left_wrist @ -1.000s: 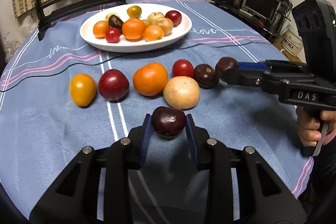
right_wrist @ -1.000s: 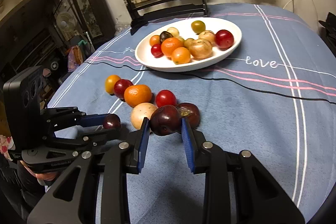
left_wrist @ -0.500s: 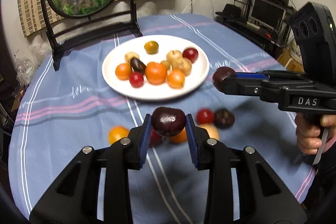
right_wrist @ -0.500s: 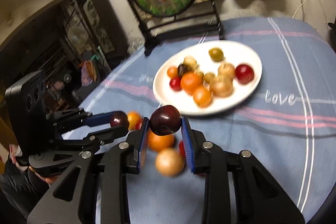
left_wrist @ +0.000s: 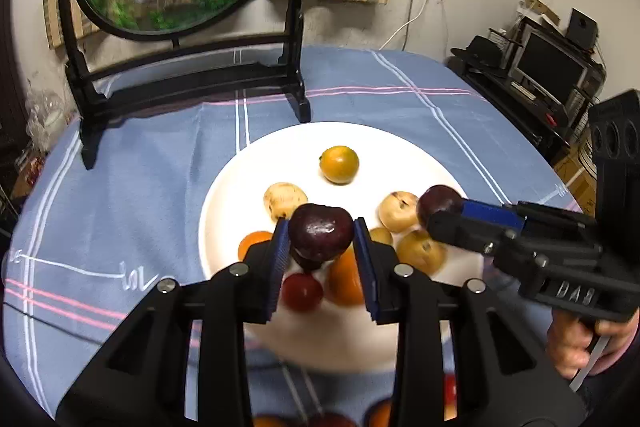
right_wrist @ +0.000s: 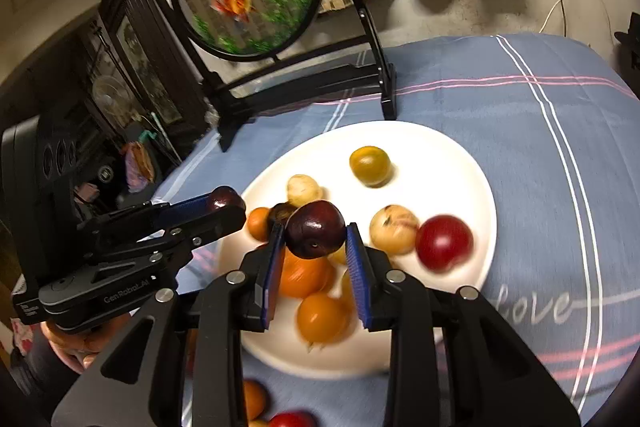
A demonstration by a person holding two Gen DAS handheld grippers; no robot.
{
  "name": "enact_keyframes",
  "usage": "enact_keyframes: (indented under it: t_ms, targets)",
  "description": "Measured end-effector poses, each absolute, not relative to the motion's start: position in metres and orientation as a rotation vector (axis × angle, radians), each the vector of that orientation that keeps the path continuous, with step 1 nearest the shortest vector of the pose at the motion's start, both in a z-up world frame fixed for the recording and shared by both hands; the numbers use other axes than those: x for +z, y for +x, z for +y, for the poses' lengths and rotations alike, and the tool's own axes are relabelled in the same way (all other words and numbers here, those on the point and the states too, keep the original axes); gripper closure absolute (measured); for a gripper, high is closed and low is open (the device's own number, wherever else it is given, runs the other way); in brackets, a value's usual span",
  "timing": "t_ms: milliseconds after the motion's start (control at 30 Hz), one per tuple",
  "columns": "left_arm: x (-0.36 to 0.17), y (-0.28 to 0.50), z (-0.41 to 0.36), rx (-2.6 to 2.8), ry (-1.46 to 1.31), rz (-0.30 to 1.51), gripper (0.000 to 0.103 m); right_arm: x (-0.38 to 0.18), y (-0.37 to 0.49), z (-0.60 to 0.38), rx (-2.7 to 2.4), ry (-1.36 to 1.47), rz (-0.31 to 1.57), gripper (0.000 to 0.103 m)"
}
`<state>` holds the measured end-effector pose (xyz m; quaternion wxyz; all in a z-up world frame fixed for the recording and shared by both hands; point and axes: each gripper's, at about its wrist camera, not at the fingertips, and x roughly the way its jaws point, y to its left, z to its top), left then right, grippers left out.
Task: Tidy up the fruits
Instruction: 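Carry both plums onto the white plate and open both tools, then withdraw both tools from the plate back over the remaining fruit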
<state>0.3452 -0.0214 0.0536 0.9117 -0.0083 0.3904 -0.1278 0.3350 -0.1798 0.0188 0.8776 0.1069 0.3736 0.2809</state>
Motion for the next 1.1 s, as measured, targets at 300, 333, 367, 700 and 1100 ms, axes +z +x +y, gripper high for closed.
enact_keyframes:
  t_ms: [300,333,367,700,1100]
  targets:
    - [0.036,0.375,-0.030,-0.229,0.007,0.824,0.064,-0.003,0.361,-0.164,0.556,0.110,0.812,0.070]
    - [0.035,0.375,-0.031,-0.221,0.013,0.822,0.056,-0.004,0.361,-0.162,0.556,0.102,0.819,0.069]
    - [0.035,0.375,-0.030,-0.196,0.020,0.814,0.052,-0.005,0.362,-0.162,0.551,0.094,0.827,0.069]
    - [0.070,0.315,0.002,-0.137,-0.027,0.726,0.009,0.018,0.316,-0.189,0.571,0.132,0.773,0.060]
    - [0.032,0.180,0.005,-0.123,-0.027,0.687,0.003,-0.017,0.223,-0.211,0.590,-0.044,0.790,0.055]
